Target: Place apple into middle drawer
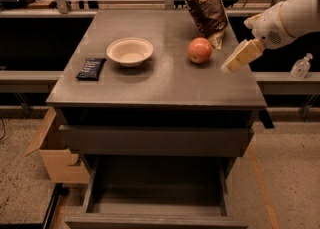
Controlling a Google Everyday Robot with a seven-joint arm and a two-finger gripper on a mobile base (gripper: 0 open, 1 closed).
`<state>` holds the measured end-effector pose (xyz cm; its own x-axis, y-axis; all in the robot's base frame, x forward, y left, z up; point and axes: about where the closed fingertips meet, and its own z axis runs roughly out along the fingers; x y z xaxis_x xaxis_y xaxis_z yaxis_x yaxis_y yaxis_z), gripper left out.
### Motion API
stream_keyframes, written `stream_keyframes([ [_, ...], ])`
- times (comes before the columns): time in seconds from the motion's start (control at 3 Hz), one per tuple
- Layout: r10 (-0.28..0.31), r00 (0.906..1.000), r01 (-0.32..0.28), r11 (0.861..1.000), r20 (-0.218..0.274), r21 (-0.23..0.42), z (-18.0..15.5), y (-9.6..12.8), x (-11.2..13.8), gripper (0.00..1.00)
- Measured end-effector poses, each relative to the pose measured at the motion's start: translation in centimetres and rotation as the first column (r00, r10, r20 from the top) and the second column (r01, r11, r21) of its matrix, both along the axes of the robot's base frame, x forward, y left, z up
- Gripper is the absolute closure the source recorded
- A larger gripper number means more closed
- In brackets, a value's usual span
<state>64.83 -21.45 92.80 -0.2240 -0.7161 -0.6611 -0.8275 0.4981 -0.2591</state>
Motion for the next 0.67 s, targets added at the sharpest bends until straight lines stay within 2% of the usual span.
stream_keyframes([
  [0.67, -0.076, 0.9965, 0.074, 0.996, 0.036, 0.054, -2.5, 0.8, 5.6, 0.0],
])
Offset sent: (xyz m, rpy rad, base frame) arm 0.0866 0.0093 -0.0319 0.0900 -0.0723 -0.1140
